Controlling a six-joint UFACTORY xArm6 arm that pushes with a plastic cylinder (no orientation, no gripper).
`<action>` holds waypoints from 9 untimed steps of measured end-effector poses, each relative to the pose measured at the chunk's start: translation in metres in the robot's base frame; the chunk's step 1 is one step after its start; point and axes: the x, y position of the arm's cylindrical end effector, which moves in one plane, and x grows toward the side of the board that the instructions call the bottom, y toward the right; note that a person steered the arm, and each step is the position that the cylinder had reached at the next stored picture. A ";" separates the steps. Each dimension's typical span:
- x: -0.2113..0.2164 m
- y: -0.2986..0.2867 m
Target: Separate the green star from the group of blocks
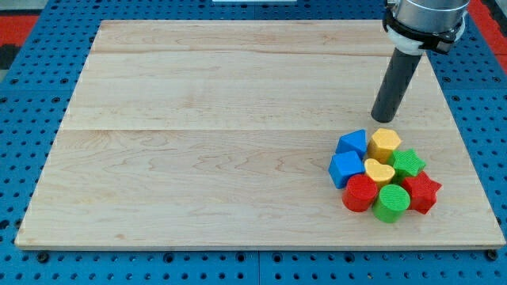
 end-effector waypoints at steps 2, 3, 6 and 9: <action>0.019 0.102; 0.093 0.096; 0.099 0.016; 0.032 -0.008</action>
